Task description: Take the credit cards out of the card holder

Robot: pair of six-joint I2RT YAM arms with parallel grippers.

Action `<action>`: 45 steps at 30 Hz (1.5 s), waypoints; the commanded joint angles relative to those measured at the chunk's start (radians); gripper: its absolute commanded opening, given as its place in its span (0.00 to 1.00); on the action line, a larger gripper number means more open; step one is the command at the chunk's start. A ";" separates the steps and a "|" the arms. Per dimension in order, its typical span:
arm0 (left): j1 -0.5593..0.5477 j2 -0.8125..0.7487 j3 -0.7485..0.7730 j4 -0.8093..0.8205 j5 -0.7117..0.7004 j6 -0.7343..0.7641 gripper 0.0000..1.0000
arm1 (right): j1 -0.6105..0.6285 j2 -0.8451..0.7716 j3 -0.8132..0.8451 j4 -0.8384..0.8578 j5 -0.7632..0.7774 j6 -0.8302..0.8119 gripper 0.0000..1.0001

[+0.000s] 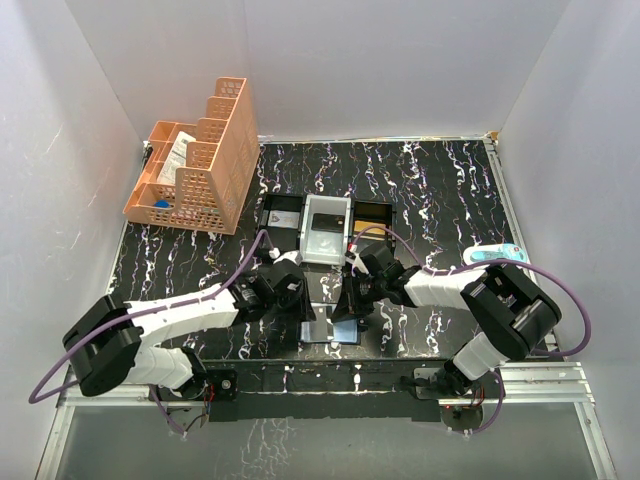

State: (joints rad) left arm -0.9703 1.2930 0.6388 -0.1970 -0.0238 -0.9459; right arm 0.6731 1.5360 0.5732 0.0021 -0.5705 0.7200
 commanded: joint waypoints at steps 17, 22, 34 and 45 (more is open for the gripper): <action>-0.017 0.152 0.008 0.026 0.030 0.005 0.19 | -0.002 -0.044 0.006 0.001 0.044 0.002 0.00; -0.016 0.128 -0.003 0.021 0.023 0.000 0.19 | -0.002 -0.047 -0.011 0.032 0.039 0.032 0.00; -0.018 0.118 0.016 -0.031 -0.001 0.002 0.18 | -0.003 -0.055 -0.060 0.113 0.028 0.094 0.00; -0.018 0.120 -0.009 0.017 0.021 -0.001 0.18 | -0.001 -0.069 -0.070 0.136 0.030 0.116 0.01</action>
State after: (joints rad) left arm -0.9844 1.4097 0.6559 -0.1497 0.0097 -0.9535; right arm 0.6727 1.4975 0.5064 0.0872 -0.5449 0.8272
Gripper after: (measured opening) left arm 0.186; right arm 0.008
